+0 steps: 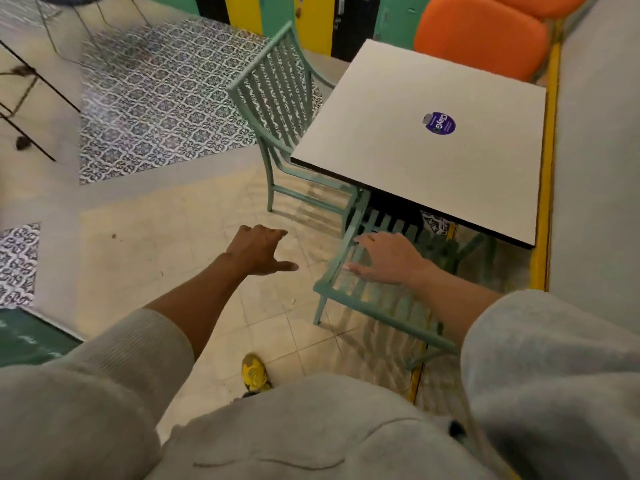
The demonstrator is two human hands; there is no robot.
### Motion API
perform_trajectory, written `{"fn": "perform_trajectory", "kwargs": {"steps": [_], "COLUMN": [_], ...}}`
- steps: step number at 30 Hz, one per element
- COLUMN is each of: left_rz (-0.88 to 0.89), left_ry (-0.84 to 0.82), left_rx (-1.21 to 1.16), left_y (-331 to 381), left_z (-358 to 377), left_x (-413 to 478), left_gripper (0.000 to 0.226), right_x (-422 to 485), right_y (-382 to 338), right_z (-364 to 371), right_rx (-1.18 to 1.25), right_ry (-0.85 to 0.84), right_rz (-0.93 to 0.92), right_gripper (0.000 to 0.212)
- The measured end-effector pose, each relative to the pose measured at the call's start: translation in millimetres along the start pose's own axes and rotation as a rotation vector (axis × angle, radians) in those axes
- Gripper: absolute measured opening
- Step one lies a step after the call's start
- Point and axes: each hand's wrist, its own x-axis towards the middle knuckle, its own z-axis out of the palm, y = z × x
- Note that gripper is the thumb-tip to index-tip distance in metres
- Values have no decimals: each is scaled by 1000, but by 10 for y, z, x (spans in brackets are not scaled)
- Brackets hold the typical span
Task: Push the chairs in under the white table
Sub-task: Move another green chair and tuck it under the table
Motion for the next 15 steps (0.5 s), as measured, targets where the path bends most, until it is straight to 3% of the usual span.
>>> {"fn": "perform_trajectory", "kwargs": {"steps": [5,11,15], "left_rz": [-9,48,73], "left_ry": [-7,-27,14], "left_rx": [-1,94,120], "left_y": [-1038,-2103,-2636], "left_z": [-223,-628,-968], "left_x": [178,568,973], "left_gripper": [111,102,96], "right_x": [953,2049,2647], "right_y": [-564,-1157,-1219], "right_z": [-270,-638,-931], "right_rx": [-17,27,49], "right_ry": [6,148,140], "right_rz": [15,80,128], "right_gripper": [100,89,82]}}
